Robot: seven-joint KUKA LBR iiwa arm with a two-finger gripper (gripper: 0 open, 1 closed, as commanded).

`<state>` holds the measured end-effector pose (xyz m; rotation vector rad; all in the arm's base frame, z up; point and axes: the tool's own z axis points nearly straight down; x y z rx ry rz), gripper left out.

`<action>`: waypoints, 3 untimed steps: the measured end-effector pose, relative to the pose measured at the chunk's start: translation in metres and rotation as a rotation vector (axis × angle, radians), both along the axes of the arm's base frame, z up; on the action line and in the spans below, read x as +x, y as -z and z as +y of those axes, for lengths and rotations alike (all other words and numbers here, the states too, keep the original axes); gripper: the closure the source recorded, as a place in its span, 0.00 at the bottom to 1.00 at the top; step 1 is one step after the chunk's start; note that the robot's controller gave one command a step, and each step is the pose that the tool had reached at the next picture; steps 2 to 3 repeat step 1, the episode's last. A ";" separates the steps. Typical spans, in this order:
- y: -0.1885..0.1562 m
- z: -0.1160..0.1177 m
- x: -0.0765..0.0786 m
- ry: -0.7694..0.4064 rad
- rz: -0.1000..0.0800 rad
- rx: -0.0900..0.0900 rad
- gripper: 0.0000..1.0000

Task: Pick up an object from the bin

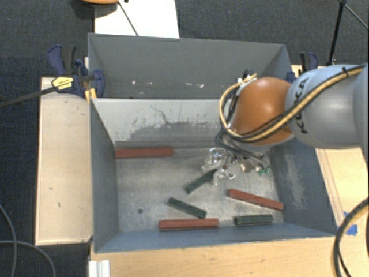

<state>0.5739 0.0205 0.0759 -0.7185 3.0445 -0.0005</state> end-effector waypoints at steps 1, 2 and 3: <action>-0.193 0.019 -0.013 0.009 0.015 -0.002 1.00; -0.193 0.019 -0.013 0.009 0.015 -0.002 1.00; -0.193 0.019 -0.013 0.009 0.015 -0.002 1.00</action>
Offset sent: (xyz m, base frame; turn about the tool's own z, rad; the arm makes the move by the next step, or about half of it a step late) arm 0.0000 0.0000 0.0000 0.0000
